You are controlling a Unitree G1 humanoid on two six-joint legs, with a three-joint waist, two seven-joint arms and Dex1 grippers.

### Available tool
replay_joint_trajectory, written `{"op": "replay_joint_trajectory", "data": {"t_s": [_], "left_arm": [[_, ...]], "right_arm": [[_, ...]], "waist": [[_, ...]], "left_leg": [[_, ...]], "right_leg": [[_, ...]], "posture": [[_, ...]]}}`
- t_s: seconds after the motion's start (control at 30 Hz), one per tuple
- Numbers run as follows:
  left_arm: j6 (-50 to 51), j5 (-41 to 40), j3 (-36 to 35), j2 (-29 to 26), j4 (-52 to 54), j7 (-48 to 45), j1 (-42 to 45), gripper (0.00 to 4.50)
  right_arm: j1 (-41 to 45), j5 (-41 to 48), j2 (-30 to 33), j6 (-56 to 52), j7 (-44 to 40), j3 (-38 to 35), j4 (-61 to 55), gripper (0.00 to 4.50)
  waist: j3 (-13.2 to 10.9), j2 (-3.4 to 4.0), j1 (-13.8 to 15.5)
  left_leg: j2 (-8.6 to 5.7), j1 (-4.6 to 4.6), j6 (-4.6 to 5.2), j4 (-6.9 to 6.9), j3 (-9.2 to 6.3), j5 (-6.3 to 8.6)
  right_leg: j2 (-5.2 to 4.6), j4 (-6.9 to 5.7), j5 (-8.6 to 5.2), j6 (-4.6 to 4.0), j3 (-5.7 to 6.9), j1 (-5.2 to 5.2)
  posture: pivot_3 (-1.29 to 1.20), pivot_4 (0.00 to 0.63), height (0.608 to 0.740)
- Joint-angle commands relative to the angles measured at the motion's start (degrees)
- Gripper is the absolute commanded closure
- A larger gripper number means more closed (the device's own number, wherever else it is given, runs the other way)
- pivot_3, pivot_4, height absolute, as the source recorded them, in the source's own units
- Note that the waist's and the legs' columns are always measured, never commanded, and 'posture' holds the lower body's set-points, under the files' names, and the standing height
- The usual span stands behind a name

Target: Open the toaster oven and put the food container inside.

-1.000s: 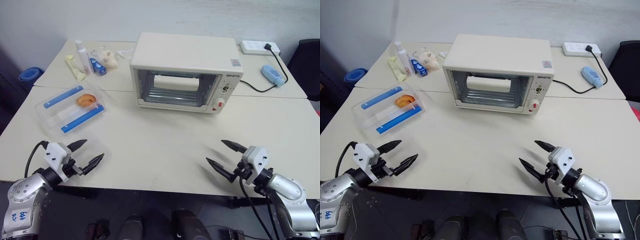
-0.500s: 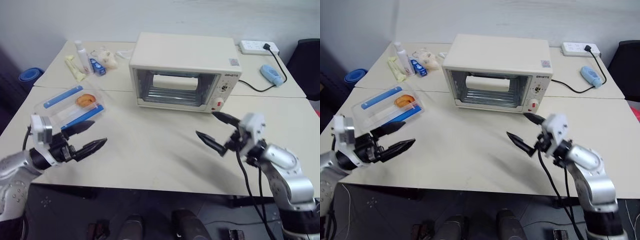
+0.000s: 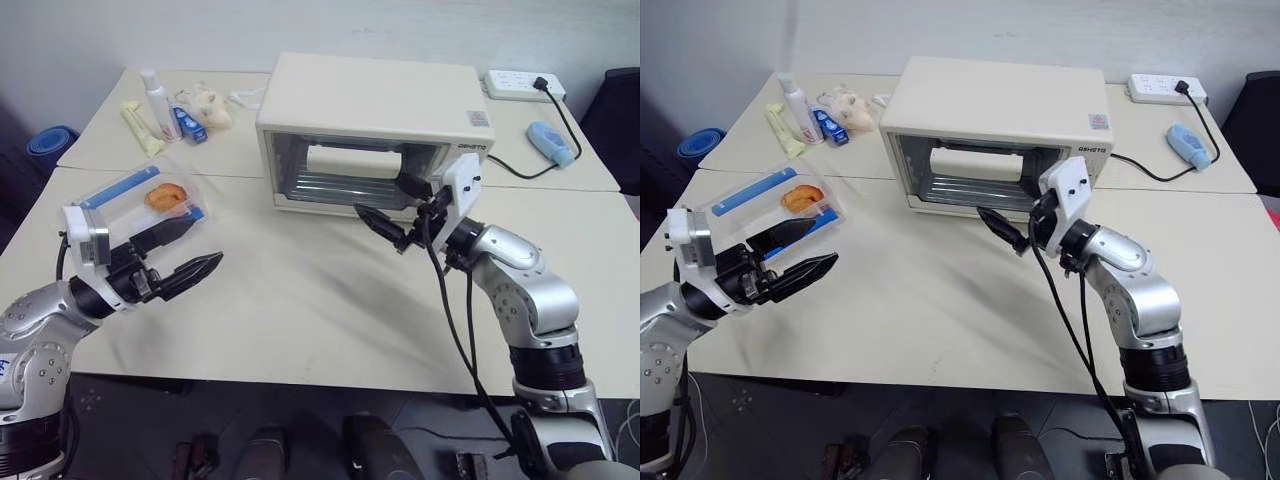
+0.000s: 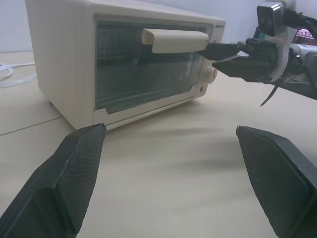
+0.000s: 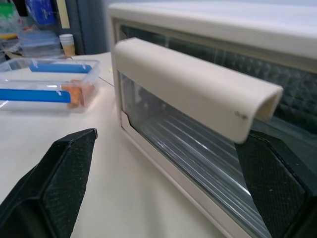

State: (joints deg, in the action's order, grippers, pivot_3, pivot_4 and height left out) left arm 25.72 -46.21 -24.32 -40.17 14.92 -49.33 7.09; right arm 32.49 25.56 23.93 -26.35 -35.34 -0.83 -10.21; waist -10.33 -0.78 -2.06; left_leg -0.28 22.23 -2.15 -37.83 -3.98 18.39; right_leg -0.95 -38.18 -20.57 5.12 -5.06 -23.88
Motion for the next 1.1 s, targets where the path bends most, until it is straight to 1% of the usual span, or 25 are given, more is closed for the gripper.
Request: {"op": "replay_joint_trajectory", "data": {"t_s": [0.03, 0.2, 0.23, 0.3, 0.43, 0.47, 0.6, 0.7, 0.77, 0.87, 0.97, 1.1], "left_arm": [[-1.0, 0.2, -0.7, 0.5, 1.4, 1.0, 0.5, 0.03], [-0.3, -0.3, 0.2, 0.8, -0.1, 1.0, 2.9, 0.03], [0.0, -0.6, 0.4, 0.9, -1.2, 1.1, 4.3, 0.21], [0.3, -1.1, 0.3, 1.3, -3.2, 1.2, 6.6, 0.66], [-3.5, 3.6, 2.8, 2.6, -12.7, 2.6, 17.3, 1.86], [-3.7, 4.6, 3.5, 2.8, -14.9, 2.8, 19.4, 2.23], [-9.4, 13.0, 8.9, 4.0, -27.9, 2.1, 29.0, 3.51], [-12.4, 16.0, 11.7, 5.5, -36.7, -1.1, 35.4, 4.42], [-15.6, 18.5, 13.7, 6.8, -42.5, -3.2, 39.4, 4.47], [-21.5, 22.4, 15.6, 9.0, -50.1, -4.3, 44.5, 4.47], [-22.9, 21.8, 16.3, 11.6, -51.7, -9.0, 46.2, 4.47], [-22.1, 22.2, 16.9, 13.1, -52.4, -11.6, 46.4, 4.47]], "right_arm": [[0.3, 0.9, -0.7, 3.6, -2.5, -0.5, -1.8, 0.00], [-3.2, 0.7, 0.7, 6.2, -6.7, 0.6, -4.5, 0.00], [-4.8, -0.4, 1.8, 7.3, -8.0, 1.5, -4.9, 0.00], [-7.0, -2.5, 3.4, 9.4, -9.7, 2.7, -5.2, 0.00], [-8.7, -3.9, 3.8, 10.8, -9.9, 3.2, -5.5, 0.00], [-8.7, -4.1, 3.7, 10.9, -9.9, 3.2, -5.5, 0.00], [-9.3, -5.5, 3.9, 11.8, -9.9, 3.6, -5.8, 0.00], [-9.8, -6.2, 3.6, 12.6, -9.9, 4.0, -5.9, 0.00], [-10.2, -6.8, 3.8, 13.4, -10.1, 4.3, -6.0, 0.00], [-10.9, -7.7, 4.1, 14.6, -10.0, 4.3, -5.8, 0.00], [-12.1, -8.7, 4.5, 16.1, -9.7, 4.0, -5.8, 0.00], [-15.3, -10.6, 5.4, 19.3, -9.4, 3.3, -6.1, 0.00]], "waist": [[0.0, 0.00, 0.0], [0.0, 0.00, 0.1], [0.0, 0.00, 0.1], [0.0, 0.00, 0.1], [0.0, -0.01, 0.3], [0.0, -0.01, 0.3], [0.0, -0.01, 0.3], [0.0, -0.01, 0.3], [0.0, -0.01, 0.1], [0.0, -0.02, 0.2], [0.0, -0.02, 0.3], [0.0, -0.02, 0.3]], "left_leg": [[0.00, -0.01, 0.00, -0.03, 0.00, 0.00], [0.00, -0.05, 0.15, -0.15, -0.03, 0.04], [0.00, -0.05, 0.14, -0.16, -0.05, 0.04], [0.01, -0.07, 0.16, -0.21, -0.04, 0.02], [-0.01, -0.11, 0.17, -0.37, -0.05, -0.05], [-0.01, -0.11, 0.16, -0.38, -0.06, -0.08], [-0.01, -0.15, 0.14, -0.34, -0.05, -0.14], [0.00, -0.12, 0.12, -0.33, -0.06, -0.15], [0.00, -0.08, -0.07, -0.33, 0.00, -0.25], [-0.02, -0.05, -0.09, -0.35, 0.04, -0.26], [-0.02, -0.05, -0.10, -0.35, 0.07, -0.26], [-0.02, -0.04, -0.10, -0.36, 0.05, -0.26]], "right_leg": [[0.00, -0.01, 0.00, 0.00, 0.00, 0.01], [0.03, -0.31, 0.00, 0.00, 0.02, 0.00], [0.05, -0.34, 0.00, 0.00, 0.02, 0.00], [0.06, -0.39, 0.00, 0.00, 0.03, 0.01], [0.09, -0.56, 0.03, -0.03, 0.07, 0.04], [0.11, -0.55, 0.09, -0.06, 0.06, 0.04], [0.16, -0.59, 0.14, -0.07, 0.05, 0.05], [0.18, -0.58, 0.14, -0.07, 0.11, 0.02], [0.19, -0.55, 0.15, -0.07, 0.13, -0.02], [0.18, -0.56, 0.15, -0.07, 0.15, -0.06], [0.18, -0.59, 0.15, -0.07, 0.14, -0.07], [0.18, -0.62, 0.15, -0.07, 0.08, -0.07]], "posture": [[0.00, 0.150, 0.740], [0.00, 0.150, 0.740], [0.00, 0.150, 0.740], [0.00, 0.150, 0.740], [0.00, 0.150, 0.740], [0.00, 0.150, 0.740], [0.00, 0.150, 0.740], [0.00, 0.150, 0.740], [0.00, 0.150, 0.740], [0.00, 0.150, 0.740], [0.00, 0.150, 0.740], [0.00, 0.150, 0.740]]}}
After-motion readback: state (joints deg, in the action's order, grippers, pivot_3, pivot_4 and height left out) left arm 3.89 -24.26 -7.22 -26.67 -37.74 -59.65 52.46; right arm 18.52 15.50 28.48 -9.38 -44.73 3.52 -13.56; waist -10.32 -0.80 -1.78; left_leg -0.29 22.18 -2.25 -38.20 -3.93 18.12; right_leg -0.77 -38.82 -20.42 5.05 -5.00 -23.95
